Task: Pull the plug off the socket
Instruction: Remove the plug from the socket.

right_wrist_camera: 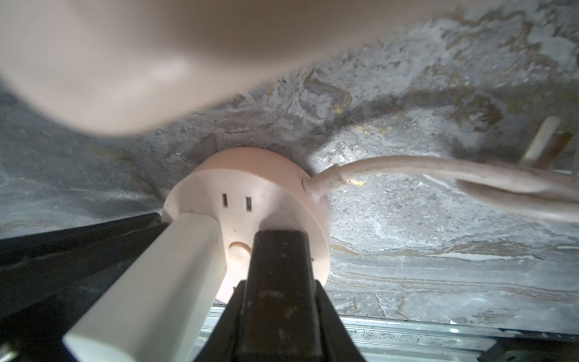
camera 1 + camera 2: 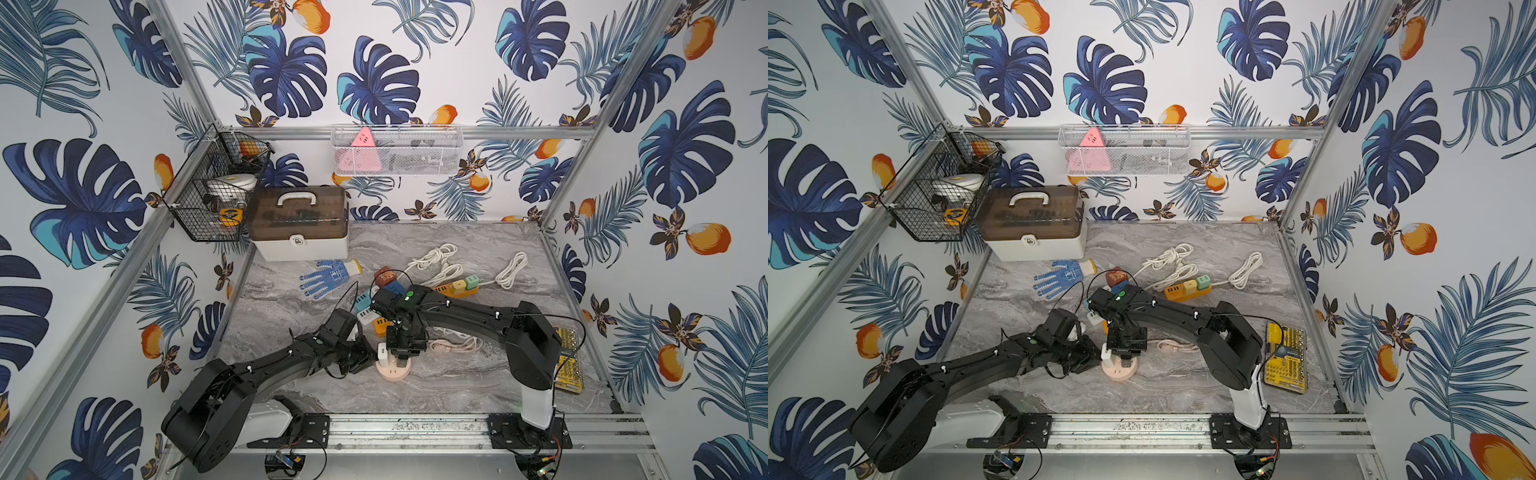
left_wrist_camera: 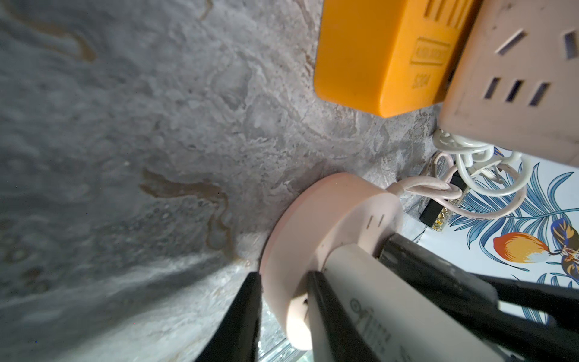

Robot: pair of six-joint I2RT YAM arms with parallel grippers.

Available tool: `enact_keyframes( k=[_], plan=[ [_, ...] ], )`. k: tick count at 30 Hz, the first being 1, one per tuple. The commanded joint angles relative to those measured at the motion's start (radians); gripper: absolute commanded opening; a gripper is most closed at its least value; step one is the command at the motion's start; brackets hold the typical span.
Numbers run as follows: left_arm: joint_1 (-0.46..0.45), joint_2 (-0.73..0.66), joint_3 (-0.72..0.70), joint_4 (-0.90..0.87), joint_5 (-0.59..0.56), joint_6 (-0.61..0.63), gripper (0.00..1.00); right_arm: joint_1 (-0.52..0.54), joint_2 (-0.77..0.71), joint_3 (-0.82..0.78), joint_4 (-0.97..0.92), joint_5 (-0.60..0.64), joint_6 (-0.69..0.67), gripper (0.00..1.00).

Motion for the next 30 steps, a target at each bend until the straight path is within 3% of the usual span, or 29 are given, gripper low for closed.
enact_keyframes(
  k=[1,5,9,18,23,30],
  plan=[
    [-0.004,0.014,0.005,-0.097,-0.068,0.022,0.32,0.029,0.012,0.027,-0.019,0.096,-0.079,0.0],
    [-0.008,0.03,0.011,-0.085,-0.06,0.024,0.32,0.072,0.016,0.021,-0.029,0.227,-0.106,0.0],
    [-0.016,0.037,0.019,-0.08,-0.061,0.029,0.32,0.083,0.022,0.022,-0.019,0.222,-0.101,0.0],
    [-0.03,0.036,0.043,-0.094,-0.078,0.046,0.31,0.036,0.032,0.1,-0.044,0.017,-0.044,0.0],
    [-0.033,0.009,0.063,-0.139,-0.108,0.078,0.31,-0.025,0.021,0.021,0.02,-0.138,0.047,0.0],
    [-0.035,-0.047,0.062,-0.146,-0.115,0.089,0.31,-0.026,0.021,0.002,-0.002,-0.064,0.076,0.0]
  ],
)
